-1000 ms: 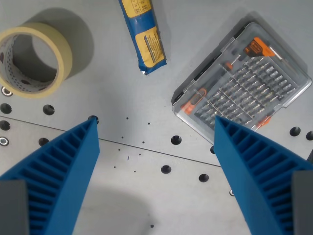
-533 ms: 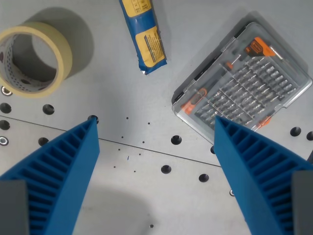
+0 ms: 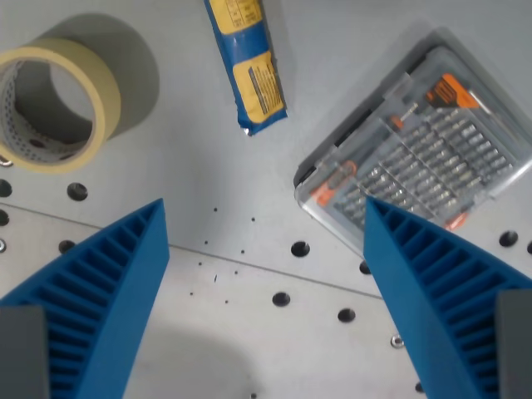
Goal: Move above the blue bag
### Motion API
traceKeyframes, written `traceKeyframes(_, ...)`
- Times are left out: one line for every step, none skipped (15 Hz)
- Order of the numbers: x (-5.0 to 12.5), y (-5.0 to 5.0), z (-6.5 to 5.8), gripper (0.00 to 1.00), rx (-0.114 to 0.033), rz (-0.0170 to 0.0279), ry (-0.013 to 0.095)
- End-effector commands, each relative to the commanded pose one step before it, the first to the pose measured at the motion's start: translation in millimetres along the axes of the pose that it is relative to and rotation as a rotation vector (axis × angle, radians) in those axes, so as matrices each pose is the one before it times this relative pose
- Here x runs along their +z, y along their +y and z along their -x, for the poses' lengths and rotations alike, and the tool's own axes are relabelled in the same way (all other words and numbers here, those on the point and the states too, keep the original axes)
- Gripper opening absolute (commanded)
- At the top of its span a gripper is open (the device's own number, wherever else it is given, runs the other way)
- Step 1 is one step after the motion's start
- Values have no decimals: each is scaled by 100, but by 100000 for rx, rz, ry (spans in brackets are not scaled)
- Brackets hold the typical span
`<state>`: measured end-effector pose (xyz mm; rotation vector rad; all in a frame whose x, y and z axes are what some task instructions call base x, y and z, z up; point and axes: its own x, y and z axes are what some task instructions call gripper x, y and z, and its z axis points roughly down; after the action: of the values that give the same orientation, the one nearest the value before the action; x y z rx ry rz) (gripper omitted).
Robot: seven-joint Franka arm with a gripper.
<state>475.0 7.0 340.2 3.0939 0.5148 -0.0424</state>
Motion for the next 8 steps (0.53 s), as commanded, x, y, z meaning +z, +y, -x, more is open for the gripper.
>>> traceKeyframes(1192, -283, -237, 100, -8163, 1968, 5264)
traceKeyframes(482, -55, -114, 100, -914, 165, 292)
traceKeyframes(500, -57, -115, 100, -1153, 115, 147)
traceKeyframes(500, -57, -120, 100, -1053, 156, 260)
traceKeyframes(500, -56, -125, 100, -1123, 137, 136)
traceKeyframes(500, -54, -132, 100, -882, 145, 198)
traceKeyframes(500, -54, -142, 100, -866, 50, -100)
traceKeyframes(500, -54, -155, 100, -1006, 60, -58)
